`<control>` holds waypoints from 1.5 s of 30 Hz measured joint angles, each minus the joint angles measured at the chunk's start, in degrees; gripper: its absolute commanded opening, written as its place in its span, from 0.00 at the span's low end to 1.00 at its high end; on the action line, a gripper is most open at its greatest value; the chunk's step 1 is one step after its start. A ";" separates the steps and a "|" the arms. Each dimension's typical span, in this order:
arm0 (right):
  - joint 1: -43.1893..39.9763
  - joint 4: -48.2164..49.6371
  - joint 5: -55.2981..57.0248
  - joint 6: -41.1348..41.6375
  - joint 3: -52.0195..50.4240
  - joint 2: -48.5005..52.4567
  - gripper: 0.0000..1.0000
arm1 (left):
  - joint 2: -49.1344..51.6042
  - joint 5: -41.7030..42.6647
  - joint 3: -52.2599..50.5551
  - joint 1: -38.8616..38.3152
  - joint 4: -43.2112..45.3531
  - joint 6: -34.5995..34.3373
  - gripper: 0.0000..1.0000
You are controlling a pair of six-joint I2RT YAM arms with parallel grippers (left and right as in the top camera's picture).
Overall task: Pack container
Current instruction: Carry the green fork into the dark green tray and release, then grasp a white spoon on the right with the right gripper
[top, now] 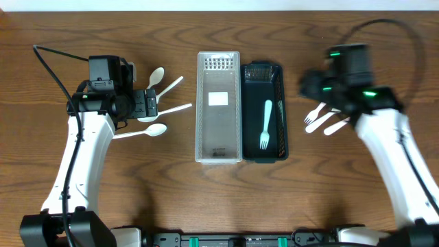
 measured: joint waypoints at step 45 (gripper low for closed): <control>-16.61 0.20 9.64 13.81 -3.04 27.56 0.01 | 0.00 0.00 0.00 0.00 0.02 0.00 0.98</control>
